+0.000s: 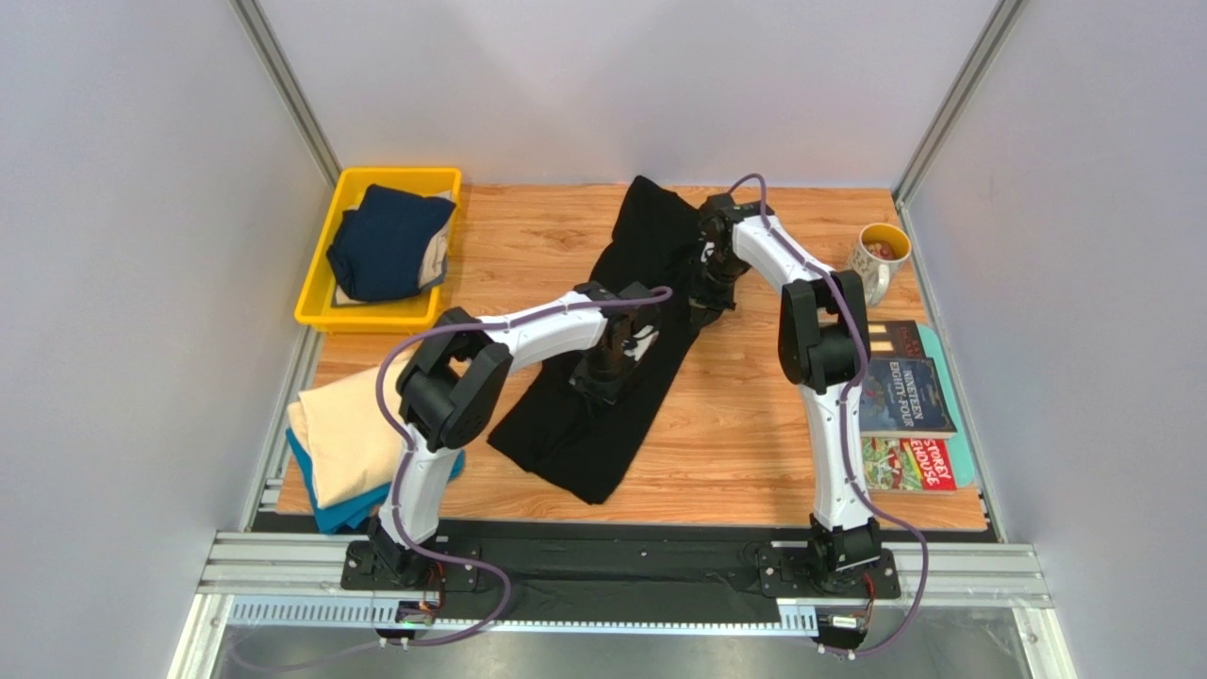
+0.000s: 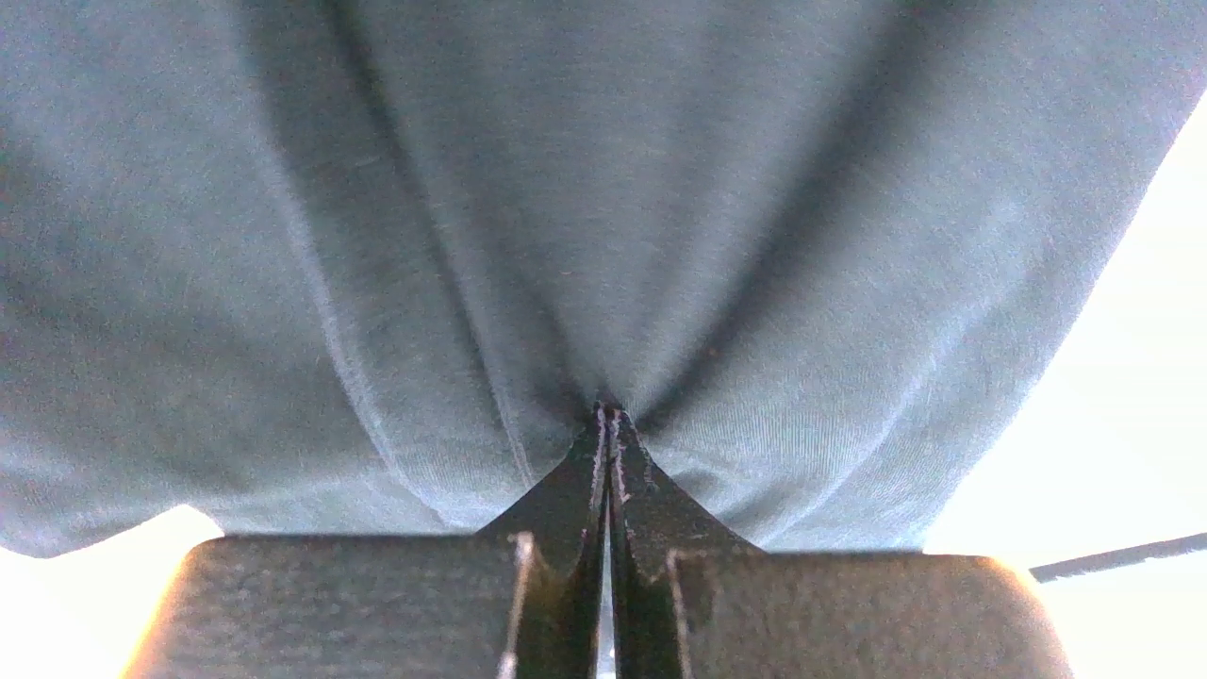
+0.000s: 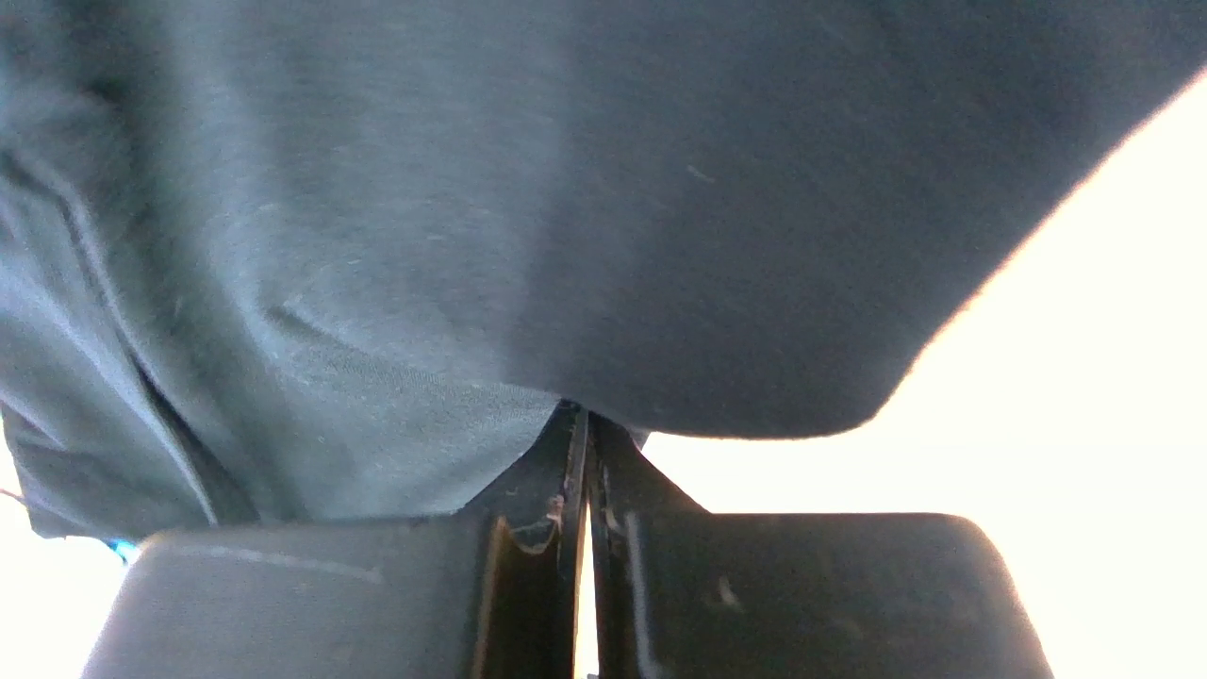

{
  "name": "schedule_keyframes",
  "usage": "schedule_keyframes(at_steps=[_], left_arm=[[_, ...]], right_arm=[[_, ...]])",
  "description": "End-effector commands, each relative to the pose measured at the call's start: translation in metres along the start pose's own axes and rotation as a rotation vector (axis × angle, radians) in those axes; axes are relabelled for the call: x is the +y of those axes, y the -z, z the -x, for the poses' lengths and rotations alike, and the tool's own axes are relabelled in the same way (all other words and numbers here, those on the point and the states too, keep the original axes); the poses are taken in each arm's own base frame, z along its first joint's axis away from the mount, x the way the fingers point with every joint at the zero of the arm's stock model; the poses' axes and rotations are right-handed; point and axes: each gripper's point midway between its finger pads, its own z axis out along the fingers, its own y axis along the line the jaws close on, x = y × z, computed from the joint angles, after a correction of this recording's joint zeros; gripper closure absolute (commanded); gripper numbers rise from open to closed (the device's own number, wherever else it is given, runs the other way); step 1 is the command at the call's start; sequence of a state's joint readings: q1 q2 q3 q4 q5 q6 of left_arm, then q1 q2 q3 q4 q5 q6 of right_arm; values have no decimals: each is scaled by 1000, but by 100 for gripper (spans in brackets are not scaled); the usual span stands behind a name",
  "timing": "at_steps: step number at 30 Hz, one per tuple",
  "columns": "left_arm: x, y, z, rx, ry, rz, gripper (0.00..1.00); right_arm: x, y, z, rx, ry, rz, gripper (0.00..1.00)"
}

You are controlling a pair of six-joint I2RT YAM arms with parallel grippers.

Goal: Fold and stack the t-shirts
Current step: Fold the tshirt

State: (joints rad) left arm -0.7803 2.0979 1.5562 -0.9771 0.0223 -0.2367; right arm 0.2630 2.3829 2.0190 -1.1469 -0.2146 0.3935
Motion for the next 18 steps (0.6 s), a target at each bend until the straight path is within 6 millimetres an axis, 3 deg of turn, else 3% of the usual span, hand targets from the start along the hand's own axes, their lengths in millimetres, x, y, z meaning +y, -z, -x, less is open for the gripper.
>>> schedule_keyframes(at_steps=[1, 6, 10, 12, 13, 18], left_arm=[[-52, -4, -1, 59, -88, -111, 100], [-95, 7, 21, 29, -208, -165, 100], [-113, 5, 30, 35, -230, -214, 100], [-115, 8, 34, 23, -233, -218, 100], [-114, 12, 36, 10, -238, -212, 100], [-112, 37, 50, -95, -266, -211, 79]], right_arm=[[-72, -9, 19, -28, -35, -202, 100], [-99, -1, 33, -43, -104, -213, 98], [-109, 12, 41, -60, -130, -208, 96], [-107, 17, 42, -68, -115, -194, 89], [-101, 26, 42, -79, -109, -165, 80], [-70, 67, 40, -164, -83, -33, 66]])
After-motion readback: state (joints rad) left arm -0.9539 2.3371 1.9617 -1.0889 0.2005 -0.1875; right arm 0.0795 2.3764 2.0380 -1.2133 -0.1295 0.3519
